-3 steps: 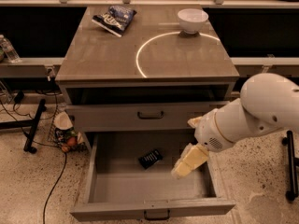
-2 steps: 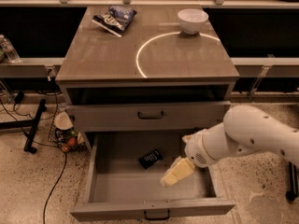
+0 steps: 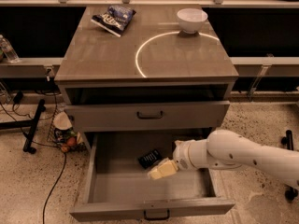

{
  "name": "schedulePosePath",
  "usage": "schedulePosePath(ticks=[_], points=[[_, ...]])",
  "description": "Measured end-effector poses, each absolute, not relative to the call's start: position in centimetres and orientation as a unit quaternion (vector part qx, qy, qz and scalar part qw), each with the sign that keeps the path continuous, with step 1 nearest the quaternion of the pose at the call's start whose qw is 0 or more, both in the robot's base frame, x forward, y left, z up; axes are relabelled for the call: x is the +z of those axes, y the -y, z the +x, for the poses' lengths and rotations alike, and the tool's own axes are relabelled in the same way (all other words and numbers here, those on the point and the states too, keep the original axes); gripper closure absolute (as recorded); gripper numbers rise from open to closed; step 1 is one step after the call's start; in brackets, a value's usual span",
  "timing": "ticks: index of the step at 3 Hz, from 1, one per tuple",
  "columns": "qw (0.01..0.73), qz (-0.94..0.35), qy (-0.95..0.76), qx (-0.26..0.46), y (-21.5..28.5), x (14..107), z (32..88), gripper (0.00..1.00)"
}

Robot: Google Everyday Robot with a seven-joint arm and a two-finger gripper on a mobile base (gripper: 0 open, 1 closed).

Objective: Pick rxbar blueberry from middle drawer and place on counter

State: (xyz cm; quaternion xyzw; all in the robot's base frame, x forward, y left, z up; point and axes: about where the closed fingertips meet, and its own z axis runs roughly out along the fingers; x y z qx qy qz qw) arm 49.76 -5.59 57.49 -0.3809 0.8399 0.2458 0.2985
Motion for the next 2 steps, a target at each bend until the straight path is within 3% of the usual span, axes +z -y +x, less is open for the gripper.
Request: schedulePosePath(ticks=[2], points=[[0.297, -0.354, -0.855, 0.236, 2.9, 51.1, 49.0, 0.00]])
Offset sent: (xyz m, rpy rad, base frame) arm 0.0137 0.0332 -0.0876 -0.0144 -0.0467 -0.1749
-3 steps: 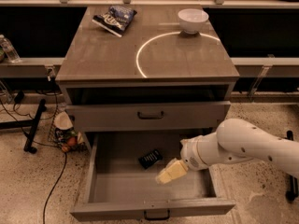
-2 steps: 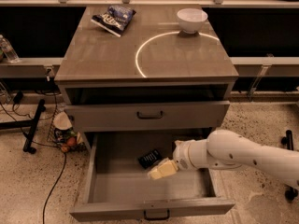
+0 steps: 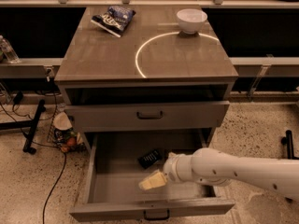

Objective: Pick rxbar blueberry from middle drawer and place on counter

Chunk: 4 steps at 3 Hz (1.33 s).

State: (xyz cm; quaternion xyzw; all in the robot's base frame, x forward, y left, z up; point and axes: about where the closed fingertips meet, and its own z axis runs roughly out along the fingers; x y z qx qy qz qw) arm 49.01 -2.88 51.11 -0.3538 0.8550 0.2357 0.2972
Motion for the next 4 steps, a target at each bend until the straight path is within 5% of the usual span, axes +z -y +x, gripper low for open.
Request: schedulePosePath(ticks=[4], points=[[0.412, -0.252, -0.871, 0.090, 0.6, 40.5, 60.3, 0.00]])
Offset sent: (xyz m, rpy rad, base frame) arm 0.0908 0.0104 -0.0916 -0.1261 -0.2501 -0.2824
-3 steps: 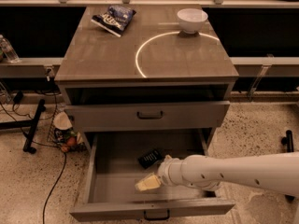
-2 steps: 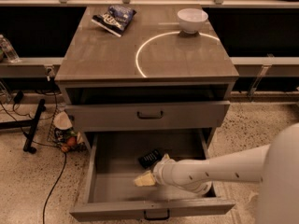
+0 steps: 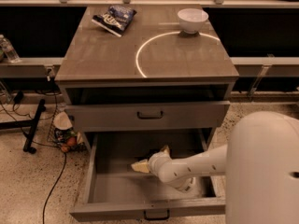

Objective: Pick rxbar blueberry from middle drawer and place on counter

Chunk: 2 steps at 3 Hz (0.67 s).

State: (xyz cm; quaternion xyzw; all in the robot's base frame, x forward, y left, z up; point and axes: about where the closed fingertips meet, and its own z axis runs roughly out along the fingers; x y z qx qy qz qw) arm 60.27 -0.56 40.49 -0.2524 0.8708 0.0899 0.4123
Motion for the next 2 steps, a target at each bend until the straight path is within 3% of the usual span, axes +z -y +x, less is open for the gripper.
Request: schedulePosePath(ticks=[2], points=[[0.418, -0.210, -0.882, 0.061, 0.9, 37.2, 63.2, 0.00]])
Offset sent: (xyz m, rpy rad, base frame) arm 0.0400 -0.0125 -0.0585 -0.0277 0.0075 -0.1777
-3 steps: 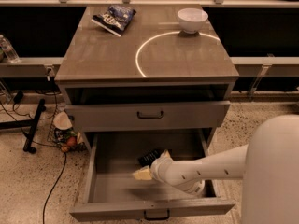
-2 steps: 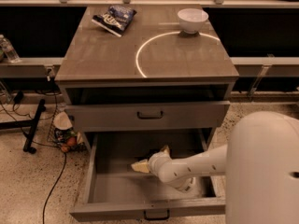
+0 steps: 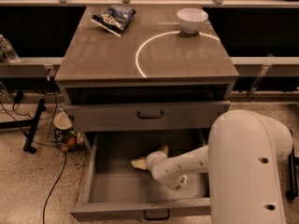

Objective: Pick rxbar blueberry from middle drawer and place on counter

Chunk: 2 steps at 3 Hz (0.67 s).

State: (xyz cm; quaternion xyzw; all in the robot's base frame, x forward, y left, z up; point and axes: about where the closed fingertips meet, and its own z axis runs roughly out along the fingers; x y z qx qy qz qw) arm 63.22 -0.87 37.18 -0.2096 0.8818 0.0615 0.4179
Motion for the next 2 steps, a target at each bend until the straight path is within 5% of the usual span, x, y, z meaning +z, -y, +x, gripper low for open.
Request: schedulePosePath(ticks=[1, 2], points=[[0.406, -0.197, -0.891, 0.045, 2.18, 35.56, 63.16, 0.03], [0.398, -0.194, -0.896, 0.041, 2.67, 34.77, 62.82, 0.26]])
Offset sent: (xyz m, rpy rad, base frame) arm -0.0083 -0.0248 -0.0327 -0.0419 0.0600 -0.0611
